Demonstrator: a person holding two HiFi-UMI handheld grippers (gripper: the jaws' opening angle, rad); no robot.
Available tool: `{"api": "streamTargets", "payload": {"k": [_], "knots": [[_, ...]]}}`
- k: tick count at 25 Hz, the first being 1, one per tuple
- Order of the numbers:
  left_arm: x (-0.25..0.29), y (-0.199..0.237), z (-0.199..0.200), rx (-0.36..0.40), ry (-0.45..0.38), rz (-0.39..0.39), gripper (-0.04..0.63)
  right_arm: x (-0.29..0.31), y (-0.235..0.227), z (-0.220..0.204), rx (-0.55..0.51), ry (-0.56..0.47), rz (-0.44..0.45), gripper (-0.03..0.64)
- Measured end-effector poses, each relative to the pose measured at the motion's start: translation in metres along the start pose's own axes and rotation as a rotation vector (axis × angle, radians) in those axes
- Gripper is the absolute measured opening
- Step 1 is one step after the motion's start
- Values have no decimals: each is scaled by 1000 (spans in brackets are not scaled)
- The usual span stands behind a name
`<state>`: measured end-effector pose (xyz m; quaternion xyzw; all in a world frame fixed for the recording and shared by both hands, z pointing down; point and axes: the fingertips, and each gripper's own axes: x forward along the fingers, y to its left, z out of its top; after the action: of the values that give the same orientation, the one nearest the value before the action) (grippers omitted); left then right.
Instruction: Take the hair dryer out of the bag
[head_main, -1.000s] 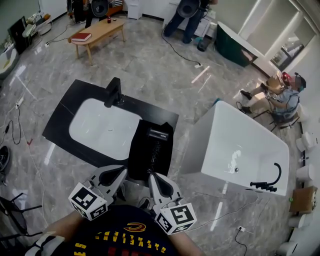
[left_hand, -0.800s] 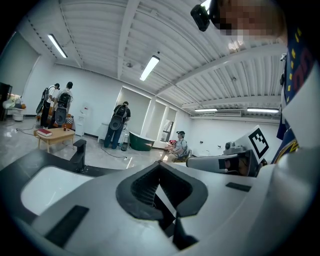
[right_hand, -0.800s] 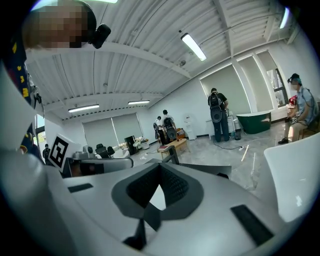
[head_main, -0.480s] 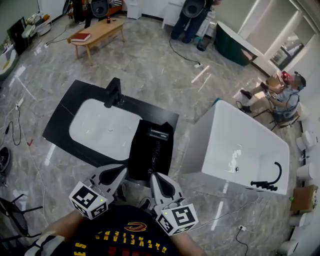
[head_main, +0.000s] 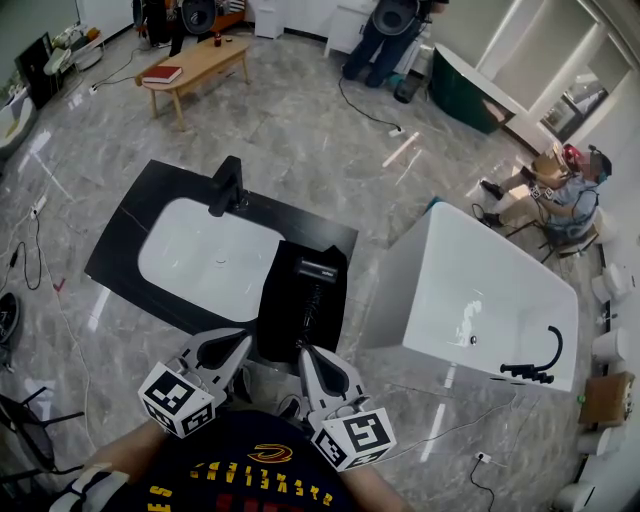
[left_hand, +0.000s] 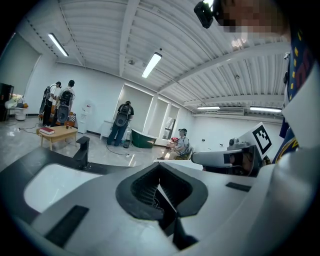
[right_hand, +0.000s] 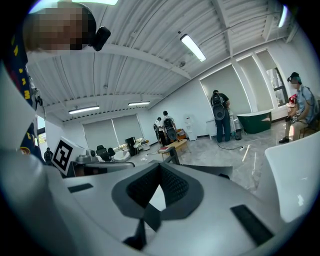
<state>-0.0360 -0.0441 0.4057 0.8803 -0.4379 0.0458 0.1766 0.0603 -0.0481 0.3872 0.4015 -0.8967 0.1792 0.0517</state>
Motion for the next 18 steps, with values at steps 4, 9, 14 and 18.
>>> {"api": "streamTargets", "payload": {"k": [4, 9, 14, 18], "knots": [[-1, 3, -1, -4, 1, 5, 3, 2, 0, -2, -6, 4, -8, 8], [0, 1, -1, -2, 3, 5, 3, 0, 0, -2, -3, -1, -4, 8], [-1, 0, -3, -5, 4, 7, 3, -1, 0, -5, 5, 2, -6, 8], [-1, 1, -5, -9, 6, 4, 3, 0, 0, -8, 10, 9, -6, 8]]}}
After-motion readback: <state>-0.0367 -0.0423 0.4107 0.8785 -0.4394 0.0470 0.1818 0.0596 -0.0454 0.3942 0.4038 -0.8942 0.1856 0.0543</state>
